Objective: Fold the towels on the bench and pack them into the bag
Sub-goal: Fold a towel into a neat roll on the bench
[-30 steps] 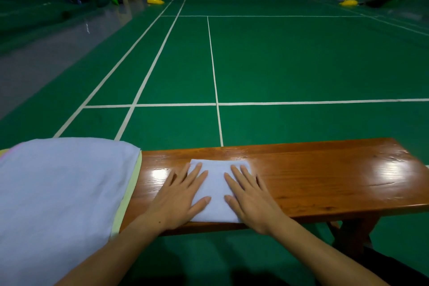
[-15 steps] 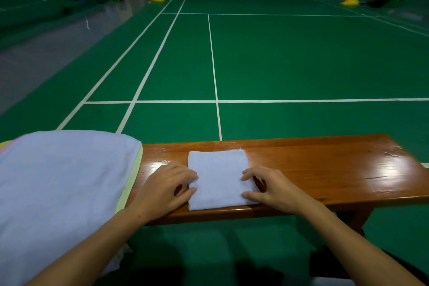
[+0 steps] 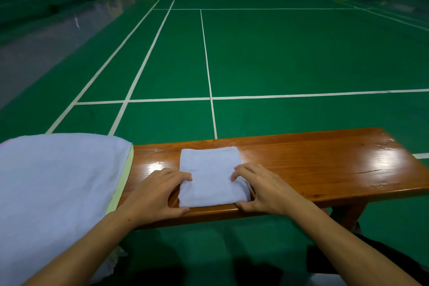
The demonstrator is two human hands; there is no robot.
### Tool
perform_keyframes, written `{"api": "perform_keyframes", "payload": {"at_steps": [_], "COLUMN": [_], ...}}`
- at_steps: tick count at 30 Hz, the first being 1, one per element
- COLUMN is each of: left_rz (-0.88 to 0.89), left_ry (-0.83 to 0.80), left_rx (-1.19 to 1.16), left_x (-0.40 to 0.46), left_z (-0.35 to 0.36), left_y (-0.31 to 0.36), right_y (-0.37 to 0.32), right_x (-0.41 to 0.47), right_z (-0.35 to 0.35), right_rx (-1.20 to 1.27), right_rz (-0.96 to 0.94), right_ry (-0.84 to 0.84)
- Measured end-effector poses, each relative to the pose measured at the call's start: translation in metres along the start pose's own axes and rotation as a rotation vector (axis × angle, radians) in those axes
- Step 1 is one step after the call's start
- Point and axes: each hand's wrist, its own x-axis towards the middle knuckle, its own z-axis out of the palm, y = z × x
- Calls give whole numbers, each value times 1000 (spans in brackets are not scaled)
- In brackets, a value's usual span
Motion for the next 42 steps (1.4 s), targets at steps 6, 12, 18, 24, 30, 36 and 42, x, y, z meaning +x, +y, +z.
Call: {"api": "perform_keyframes", "payload": {"at_steps": [6, 12, 18, 24, 30, 36, 42], "left_rz": [6, -56, -179, -318, -437, -556, -501], "left_ry": [83, 94, 152, 160, 173, 172, 233], "left_rx": [150, 116, -223, -460, -527, -207, -133], "left_x": [1, 3, 1, 10, 22, 29, 24], "left_z": [6, 2, -6, -4, 7, 9, 7], "left_y": [2, 3, 5, 8, 8, 8, 11], "right_y": [-8, -10, -14, -11, -6, -16, -15], "right_x": [8, 12, 11, 26, 42, 45, 38], "right_z": [1, 12, 13, 22, 29, 23, 13], "right_rx": [-174, -120, 267, 475, 525, 238, 136], "right_rz": [-13, -1, 129, 275, 448, 529, 584], "right_ry": [18, 138, 180, 233, 281, 320, 361]}}
